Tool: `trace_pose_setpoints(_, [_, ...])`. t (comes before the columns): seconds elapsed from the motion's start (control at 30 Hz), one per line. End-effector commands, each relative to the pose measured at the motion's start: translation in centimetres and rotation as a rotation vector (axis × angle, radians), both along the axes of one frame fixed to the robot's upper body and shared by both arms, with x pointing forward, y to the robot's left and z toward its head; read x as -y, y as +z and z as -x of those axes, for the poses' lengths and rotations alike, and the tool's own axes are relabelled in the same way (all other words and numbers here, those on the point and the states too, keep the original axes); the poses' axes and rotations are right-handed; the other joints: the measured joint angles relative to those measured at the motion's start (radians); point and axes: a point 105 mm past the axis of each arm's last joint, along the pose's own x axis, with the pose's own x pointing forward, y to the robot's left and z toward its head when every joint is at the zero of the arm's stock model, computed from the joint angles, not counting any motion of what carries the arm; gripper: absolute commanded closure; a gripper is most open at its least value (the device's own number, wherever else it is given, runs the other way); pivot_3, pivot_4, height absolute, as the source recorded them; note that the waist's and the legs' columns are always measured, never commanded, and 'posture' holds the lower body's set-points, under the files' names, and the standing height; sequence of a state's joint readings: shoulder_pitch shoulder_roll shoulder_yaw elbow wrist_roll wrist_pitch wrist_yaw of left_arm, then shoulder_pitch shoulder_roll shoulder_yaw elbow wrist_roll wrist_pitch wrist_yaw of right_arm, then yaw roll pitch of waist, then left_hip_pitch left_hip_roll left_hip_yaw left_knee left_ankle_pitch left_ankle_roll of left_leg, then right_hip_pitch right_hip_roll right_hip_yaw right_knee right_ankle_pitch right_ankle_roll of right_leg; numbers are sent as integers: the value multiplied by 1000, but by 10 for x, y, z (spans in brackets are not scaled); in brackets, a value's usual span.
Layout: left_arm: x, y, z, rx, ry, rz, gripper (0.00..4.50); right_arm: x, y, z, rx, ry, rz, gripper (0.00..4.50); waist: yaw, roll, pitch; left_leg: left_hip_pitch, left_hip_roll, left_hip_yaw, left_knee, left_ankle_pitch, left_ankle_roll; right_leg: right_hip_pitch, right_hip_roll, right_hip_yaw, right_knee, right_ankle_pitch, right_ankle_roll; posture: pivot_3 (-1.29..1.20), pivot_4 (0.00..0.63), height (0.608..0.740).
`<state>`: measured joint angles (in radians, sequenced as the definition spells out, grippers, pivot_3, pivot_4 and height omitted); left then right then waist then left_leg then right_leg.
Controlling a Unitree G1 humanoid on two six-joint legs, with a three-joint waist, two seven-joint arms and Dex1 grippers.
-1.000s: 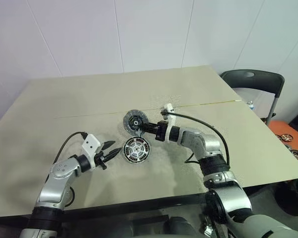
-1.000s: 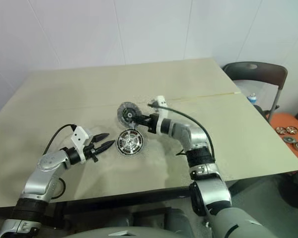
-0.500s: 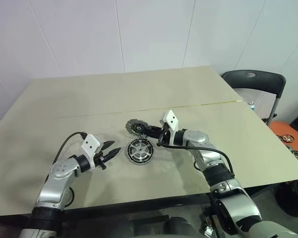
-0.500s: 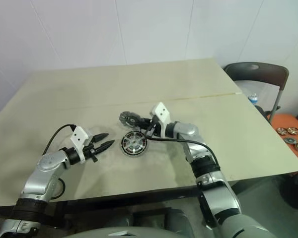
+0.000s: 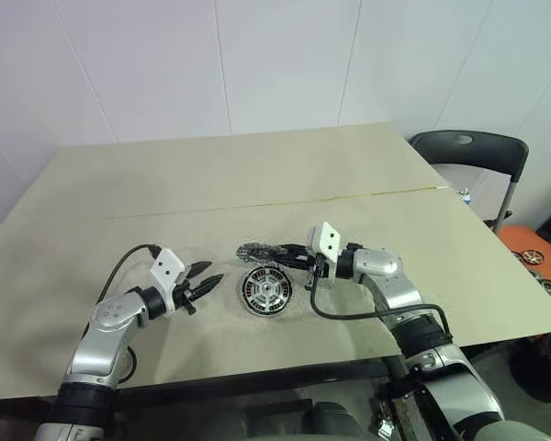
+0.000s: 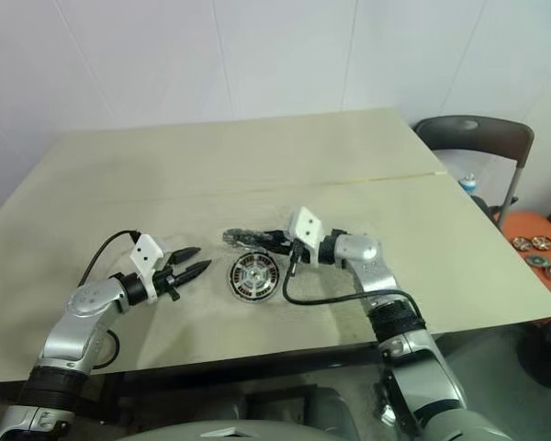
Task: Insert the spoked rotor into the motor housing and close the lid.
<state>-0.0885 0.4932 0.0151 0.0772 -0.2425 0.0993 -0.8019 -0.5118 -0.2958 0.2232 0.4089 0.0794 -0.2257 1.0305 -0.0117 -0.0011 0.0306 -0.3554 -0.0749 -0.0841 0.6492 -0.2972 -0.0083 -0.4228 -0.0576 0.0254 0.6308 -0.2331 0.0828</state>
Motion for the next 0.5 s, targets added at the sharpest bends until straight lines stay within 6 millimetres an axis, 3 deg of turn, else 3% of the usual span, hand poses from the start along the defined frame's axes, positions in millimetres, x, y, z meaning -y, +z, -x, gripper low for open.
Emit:
trace_pose_setpoints(0.03, [0, 12, -5, 50, -10, -15, 2446, 0, 12, -6, 157, -16, 12, 4398, 1, 0, 0, 0, 0, 0, 0, 0, 0, 0, 0, 0, 0, 0, 0, 0, 0, 740])
trace_pose_setpoints(0.13, [0, 12, -5, 50, -9, -16, 2446, 5, 10, -8, 276, -25, 60, 4398, 1, 0, 0, 0, 0, 0, 1, 0, 0, 0, 0, 0, 0, 0, 0, 0, 0, 740])
trace_pose_setpoints(0.3, [-2, 11, -5, 50, -6, -22, 2446, 11, 8, -7, 302, -7, 72, 4398, 0, 0, 0, 0, 0, 0, 1, 0, 0, 0, 0, 0, 0, 0, 0, 0, 0, 740])
trace_pose_setpoints(0.5, [-3, 11, -6, 49, -7, -27, 2446, 14, 13, 7, 410, 83, 85, 4398, 1, 0, 0, 1, 0, 0, 1, 0, 0, 2, 0, 0, 0, 0, 0, 0, 0, 740])
